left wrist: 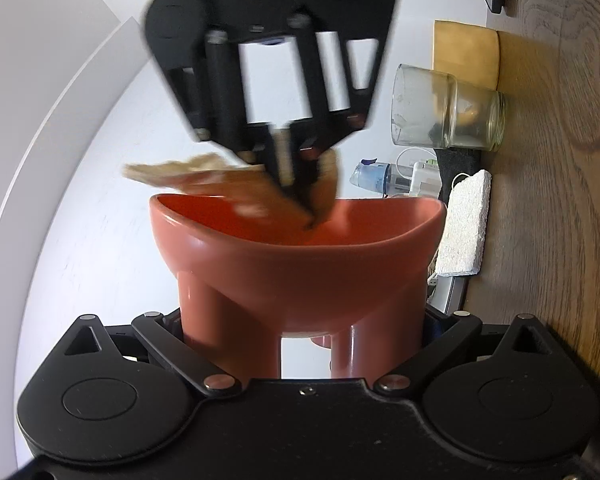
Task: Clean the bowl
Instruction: 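Rub the paper towel along the bowl rim with the right gripper, then tilt the bowl toward the right gripper while it wipes the interior, then wipe the paper towel over the bowl's outer rim with the right gripper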
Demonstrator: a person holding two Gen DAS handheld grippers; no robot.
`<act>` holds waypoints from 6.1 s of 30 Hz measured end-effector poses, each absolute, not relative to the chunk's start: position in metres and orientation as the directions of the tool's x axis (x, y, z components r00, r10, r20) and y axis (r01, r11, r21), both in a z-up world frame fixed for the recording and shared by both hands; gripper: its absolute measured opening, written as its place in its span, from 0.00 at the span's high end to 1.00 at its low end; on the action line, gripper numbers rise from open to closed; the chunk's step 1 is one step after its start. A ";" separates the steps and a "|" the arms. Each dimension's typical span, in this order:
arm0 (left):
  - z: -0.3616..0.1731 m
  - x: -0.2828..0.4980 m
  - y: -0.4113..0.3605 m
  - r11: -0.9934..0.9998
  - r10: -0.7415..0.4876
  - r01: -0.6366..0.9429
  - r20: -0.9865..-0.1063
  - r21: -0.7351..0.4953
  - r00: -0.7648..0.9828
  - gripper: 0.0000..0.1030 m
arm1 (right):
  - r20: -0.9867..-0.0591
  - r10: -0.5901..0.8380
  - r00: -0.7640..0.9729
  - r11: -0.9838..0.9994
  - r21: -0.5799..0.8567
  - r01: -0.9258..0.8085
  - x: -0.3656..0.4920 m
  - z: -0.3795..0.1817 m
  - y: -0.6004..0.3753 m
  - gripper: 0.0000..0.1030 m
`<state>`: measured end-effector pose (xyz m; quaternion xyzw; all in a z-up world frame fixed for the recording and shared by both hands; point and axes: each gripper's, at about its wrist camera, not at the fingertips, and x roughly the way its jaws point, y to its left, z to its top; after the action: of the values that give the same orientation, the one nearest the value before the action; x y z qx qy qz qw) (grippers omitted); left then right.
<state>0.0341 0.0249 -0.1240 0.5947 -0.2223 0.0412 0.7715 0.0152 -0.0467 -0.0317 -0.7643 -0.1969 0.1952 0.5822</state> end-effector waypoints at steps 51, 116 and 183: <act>-0.123 0.034 0.025 0.287 -0.202 -0.328 0.392 0.900 0.897 0.05 | -0.233 0.566 0.791 -0.350 -0.937 -0.025 -0.034 -0.101 -0.106 0.93; -0.123 0.022 0.028 0.319 -0.276 -0.286 0.378 0.904 0.884 0.06 | -0.075 0.461 0.884 -0.204 -0.979 0.023 0.000 -0.032 -0.081 0.93; -0.115 0.017 0.028 0.377 -0.290 -0.170 0.290 0.911 0.912 0.06 | -0.062 0.421 0.905 -0.239 -0.970 0.045 0.051 -0.018 -0.046 0.93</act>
<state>0.0174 0.0279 -0.1153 0.5570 -0.2065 -0.0374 0.8036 0.0507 -0.0457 -0.0176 -0.7712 -0.1511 0.1571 0.5981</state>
